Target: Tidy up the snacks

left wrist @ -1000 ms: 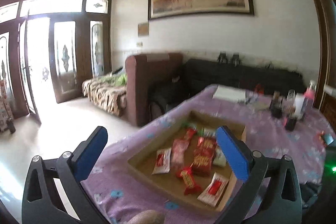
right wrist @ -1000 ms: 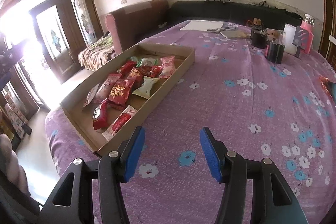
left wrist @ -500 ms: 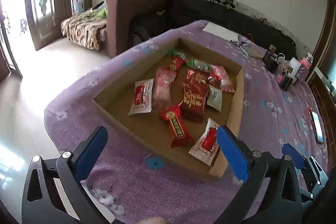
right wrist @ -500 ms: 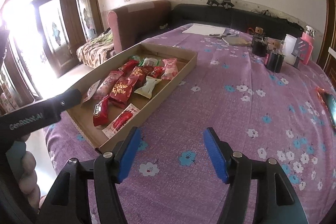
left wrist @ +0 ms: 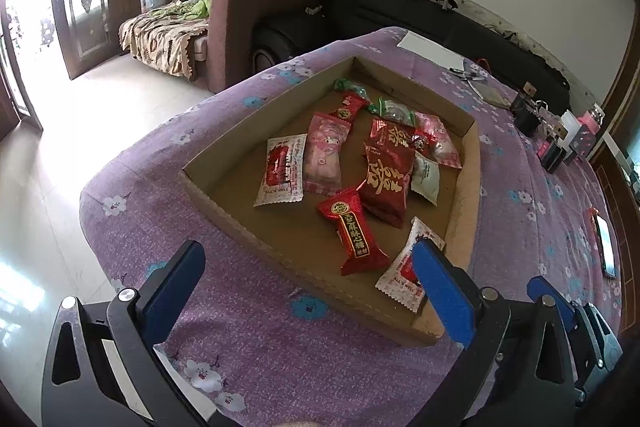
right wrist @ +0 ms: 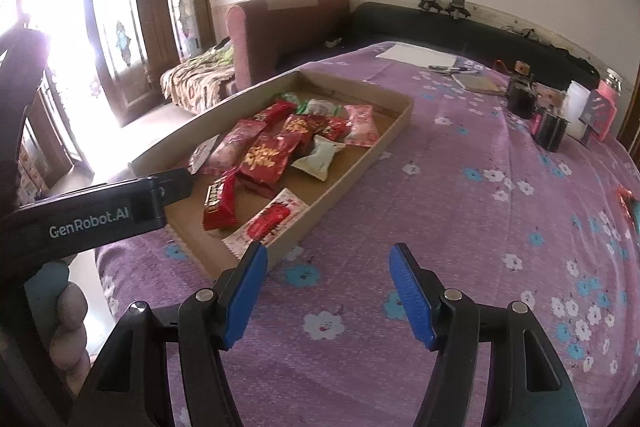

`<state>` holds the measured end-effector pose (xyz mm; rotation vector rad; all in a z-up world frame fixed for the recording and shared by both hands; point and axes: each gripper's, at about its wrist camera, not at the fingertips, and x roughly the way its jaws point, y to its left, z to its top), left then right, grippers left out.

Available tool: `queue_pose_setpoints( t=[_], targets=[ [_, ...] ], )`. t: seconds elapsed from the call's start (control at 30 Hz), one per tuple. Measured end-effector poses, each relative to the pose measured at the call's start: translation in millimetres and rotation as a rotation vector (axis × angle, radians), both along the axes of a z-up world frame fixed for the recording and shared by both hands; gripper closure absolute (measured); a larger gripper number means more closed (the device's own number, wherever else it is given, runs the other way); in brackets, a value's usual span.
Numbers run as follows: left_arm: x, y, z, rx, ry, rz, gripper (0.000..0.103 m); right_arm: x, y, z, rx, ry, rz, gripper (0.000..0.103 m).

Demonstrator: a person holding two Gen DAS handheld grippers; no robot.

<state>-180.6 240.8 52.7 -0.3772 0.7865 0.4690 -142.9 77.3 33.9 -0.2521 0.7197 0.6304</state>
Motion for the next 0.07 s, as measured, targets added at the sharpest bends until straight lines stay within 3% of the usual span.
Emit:
queue_pose_setpoints(
  t=[0.07],
  targets=[
    [0.9,-3.3,0.5,0.016,0.006,-0.005,0.0,0.4,-0.9,-0.3,0.004,0.004,0.003,0.037]
  ],
)
